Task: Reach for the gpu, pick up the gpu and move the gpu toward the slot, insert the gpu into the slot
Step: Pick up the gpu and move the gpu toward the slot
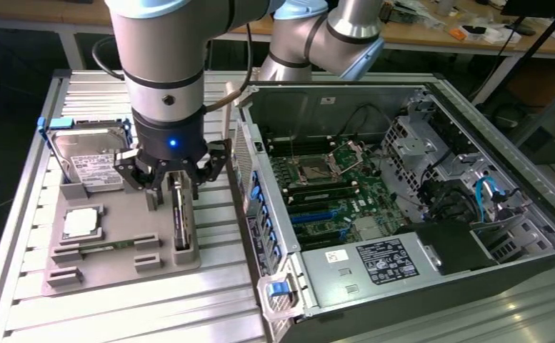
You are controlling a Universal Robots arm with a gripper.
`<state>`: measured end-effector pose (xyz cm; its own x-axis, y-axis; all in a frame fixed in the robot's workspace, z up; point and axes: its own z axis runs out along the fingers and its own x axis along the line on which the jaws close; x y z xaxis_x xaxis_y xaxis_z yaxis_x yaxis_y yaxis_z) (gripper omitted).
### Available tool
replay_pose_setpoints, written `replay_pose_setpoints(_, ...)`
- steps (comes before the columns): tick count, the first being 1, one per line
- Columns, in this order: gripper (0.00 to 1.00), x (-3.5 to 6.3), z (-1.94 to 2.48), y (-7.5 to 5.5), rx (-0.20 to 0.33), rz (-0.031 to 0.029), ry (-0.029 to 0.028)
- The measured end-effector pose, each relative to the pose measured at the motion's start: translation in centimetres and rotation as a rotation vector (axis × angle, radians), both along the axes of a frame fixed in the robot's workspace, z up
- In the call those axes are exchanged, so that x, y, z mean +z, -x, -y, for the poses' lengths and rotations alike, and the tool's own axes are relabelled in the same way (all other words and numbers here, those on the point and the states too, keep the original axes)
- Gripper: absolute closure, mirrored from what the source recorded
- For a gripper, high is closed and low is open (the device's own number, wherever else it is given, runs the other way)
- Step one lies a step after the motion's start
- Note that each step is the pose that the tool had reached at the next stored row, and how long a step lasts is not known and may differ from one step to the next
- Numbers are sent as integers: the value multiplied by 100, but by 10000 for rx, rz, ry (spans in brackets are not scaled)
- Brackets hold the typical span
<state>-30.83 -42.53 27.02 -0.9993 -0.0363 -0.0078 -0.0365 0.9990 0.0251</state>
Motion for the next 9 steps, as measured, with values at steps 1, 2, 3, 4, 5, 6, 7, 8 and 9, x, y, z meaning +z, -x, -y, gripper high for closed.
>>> replay_pose_setpoints(1,46,-10,0,4,1,1,-1)
replay_pose_setpoints(2,46,-23,0,12,0,-1,2)
replay_pose_setpoints(3,46,-40,0,21,0,-2,1)
replay_pose_setpoints(4,46,-57,0,28,0,-3,2)
replay_pose_setpoints(5,46,-74,0,30,1,-6,2)
replay_pose_setpoints(6,46,-92,0,31,1,-9,3)
replay_pose_setpoints(7,46,-111,0,31,1,-11,2)
replay_pose_setpoints(8,46,-129,0,31,1,-12,2)
replay_pose_setpoints(9,46,-146,0,31,0,-13,3)
